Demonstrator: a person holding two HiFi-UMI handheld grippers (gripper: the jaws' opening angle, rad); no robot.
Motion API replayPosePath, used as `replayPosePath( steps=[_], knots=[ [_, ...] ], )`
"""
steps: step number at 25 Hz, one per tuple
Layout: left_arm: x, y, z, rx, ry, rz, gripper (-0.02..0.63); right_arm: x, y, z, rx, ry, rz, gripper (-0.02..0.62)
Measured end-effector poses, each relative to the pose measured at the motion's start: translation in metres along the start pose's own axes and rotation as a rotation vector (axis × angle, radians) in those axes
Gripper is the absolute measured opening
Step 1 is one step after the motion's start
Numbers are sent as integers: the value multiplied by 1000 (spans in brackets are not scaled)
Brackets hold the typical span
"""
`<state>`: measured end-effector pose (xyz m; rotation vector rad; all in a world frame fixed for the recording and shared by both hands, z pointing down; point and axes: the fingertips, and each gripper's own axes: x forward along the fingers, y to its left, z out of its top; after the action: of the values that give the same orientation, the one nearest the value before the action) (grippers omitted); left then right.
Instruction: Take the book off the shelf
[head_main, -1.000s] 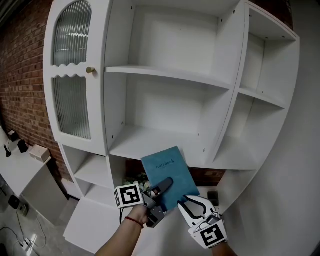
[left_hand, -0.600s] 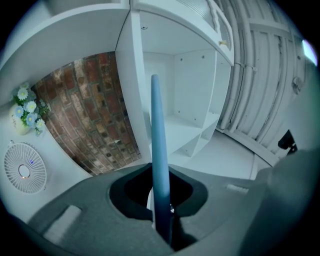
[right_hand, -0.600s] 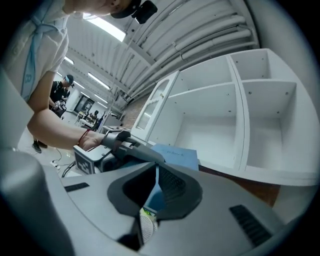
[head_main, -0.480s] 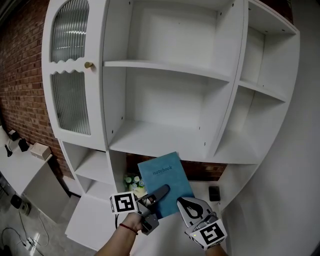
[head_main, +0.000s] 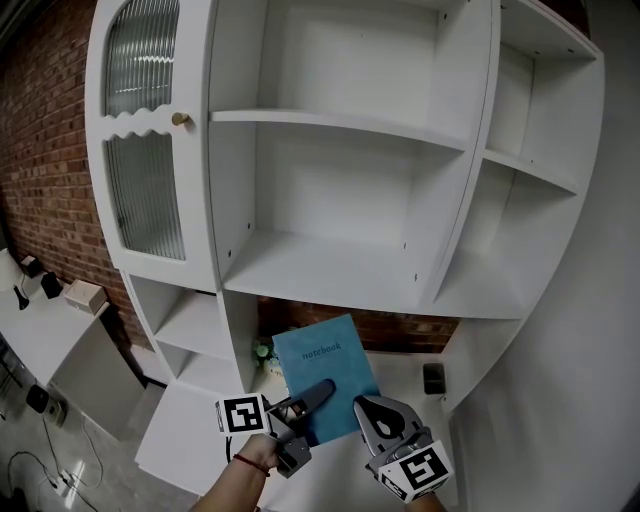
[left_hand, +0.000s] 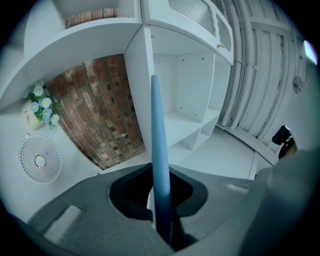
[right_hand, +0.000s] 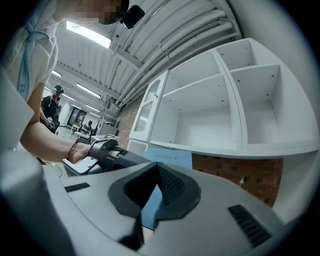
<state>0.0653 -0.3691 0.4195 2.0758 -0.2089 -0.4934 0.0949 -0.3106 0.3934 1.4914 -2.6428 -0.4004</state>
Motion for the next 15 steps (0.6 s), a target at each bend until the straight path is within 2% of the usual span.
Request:
replayPosePath(
  steps=[9,15],
  knots=[
    [-16,16,-16,-17,14,33,41,-3,14,-13,48,20,9,17],
    [-21,31,-29,-60,16,56,41,-9,18,-29,92,48,-9,17]
  ],
)
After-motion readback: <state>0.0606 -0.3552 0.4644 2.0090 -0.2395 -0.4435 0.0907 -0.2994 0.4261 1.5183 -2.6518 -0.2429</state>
